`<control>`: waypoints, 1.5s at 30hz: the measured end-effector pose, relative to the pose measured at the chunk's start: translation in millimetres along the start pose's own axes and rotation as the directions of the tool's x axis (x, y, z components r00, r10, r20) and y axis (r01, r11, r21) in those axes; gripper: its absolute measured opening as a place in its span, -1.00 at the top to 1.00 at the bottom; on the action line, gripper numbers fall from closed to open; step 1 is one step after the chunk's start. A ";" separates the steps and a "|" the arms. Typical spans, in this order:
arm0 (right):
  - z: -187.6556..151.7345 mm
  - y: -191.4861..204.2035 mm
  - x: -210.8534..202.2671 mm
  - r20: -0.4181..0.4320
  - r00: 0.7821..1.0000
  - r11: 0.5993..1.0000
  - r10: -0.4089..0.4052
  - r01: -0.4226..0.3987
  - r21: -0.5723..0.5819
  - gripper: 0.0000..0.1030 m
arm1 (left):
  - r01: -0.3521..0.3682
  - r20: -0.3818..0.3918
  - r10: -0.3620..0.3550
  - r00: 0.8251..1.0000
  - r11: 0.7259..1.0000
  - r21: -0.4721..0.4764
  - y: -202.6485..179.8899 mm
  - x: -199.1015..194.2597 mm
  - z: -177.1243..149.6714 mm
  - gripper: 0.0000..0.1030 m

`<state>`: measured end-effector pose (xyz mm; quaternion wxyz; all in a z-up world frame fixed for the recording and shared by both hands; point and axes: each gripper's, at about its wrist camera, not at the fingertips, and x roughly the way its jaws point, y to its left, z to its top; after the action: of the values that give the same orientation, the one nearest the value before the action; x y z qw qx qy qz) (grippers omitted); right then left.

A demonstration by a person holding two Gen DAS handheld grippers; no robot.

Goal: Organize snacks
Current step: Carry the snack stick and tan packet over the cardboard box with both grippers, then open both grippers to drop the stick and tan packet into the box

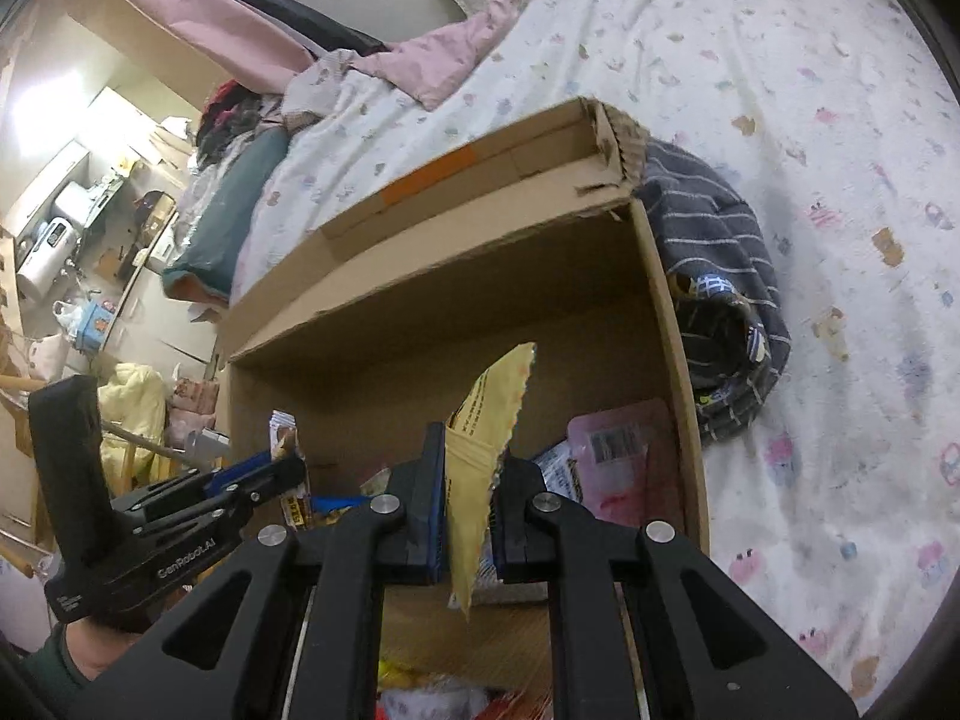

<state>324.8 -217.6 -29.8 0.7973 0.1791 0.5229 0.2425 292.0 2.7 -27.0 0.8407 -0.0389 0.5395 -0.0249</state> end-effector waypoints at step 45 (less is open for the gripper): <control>13.9 -5.0 4.1 0.035 0.998 0.998 0.044 -0.046 0.048 -0.30 | 0.006 0.020 -0.007 1.000 0.997 0.074 -17.9 0.4 0.1 -0.28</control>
<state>340.0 -219.8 -30.1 0.7960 0.2142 0.5107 0.2444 292.3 -15.2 -25.7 0.8469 -0.0099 0.5296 -0.0470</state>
